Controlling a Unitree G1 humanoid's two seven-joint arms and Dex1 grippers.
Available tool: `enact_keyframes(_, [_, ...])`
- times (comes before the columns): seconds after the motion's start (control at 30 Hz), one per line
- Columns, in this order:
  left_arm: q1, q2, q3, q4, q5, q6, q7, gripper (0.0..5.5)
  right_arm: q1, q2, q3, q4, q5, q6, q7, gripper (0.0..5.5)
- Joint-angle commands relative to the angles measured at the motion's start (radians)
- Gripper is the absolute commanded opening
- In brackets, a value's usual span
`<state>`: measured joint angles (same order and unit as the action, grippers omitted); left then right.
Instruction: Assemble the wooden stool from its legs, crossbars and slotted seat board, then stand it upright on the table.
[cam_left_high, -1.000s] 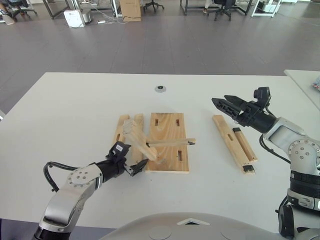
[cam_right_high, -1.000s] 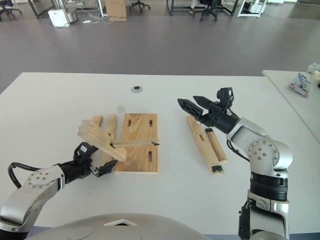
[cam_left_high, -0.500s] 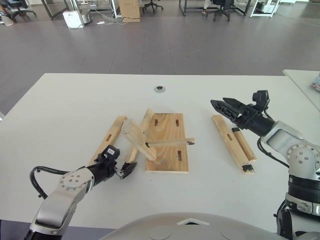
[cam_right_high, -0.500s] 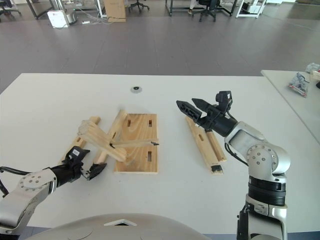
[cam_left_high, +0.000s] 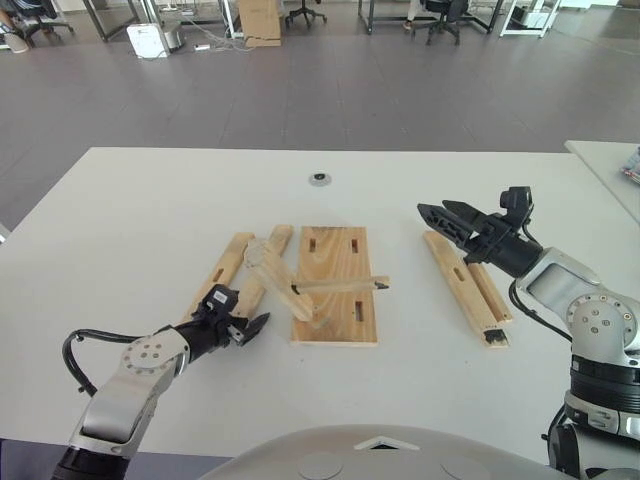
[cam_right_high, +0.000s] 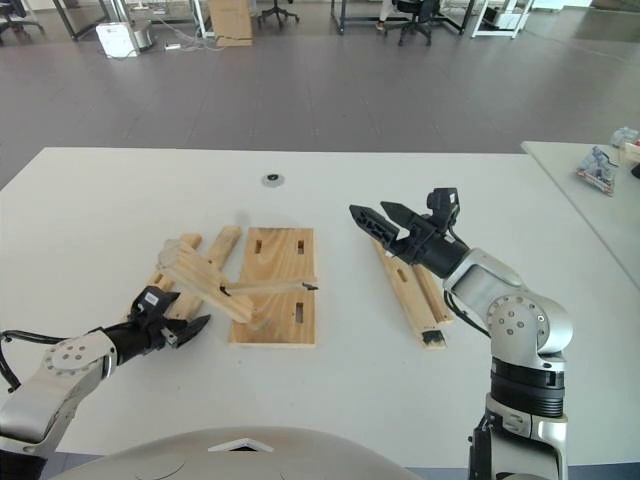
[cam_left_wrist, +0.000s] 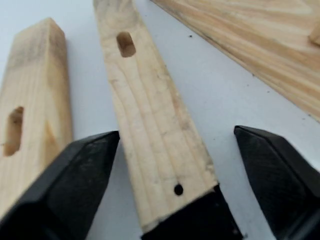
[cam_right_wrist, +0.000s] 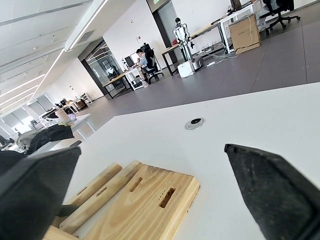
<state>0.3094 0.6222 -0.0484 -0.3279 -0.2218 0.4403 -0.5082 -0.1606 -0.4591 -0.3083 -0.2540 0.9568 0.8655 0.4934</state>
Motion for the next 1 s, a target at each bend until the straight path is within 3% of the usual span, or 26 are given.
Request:
enact_keyframes(0.03, [0.034,0.02,-0.027,0.108,0.095,0.008,0.032,3.55,0.002,0.004,0.006,-0.014,-0.001,0.0,-0.01,5.4])
enact_keyframes(0.33, [-0.002,-0.043,0.029,0.165,0.057,0.018,0.072,2.22,-0.008,0.01,0.004,-0.017,0.0,-0.004,-0.023,5.4])
enact_keyframes(0.5, [-0.107,-0.106,0.097,0.144,-0.085,0.142,0.041,2.17,-0.007,0.018,0.001,-0.016,0.0,-0.01,-0.036,5.4])
enact_keyframes(0.6, [-0.275,-0.098,0.183,0.095,-0.212,0.227,0.011,2.17,-0.013,0.022,-0.005,-0.013,0.003,-0.013,-0.042,5.4])
enact_keyframes(0.7, [-0.489,-0.074,0.235,0.003,-0.387,0.292,-0.081,2.17,-0.054,0.024,-0.038,-0.013,0.122,0.058,-0.055,5.4])
enact_keyframes(0.83, [-0.747,-0.011,0.302,0.051,-0.554,0.349,-0.195,2.17,-0.216,0.032,-0.084,-0.009,0.375,0.09,-0.101,5.4])
enact_keyframes(1.0, [-0.843,0.063,0.293,0.076,-0.692,0.426,-0.37,2.17,-0.341,0.032,-0.103,0.038,0.675,0.074,-0.185,5.4])
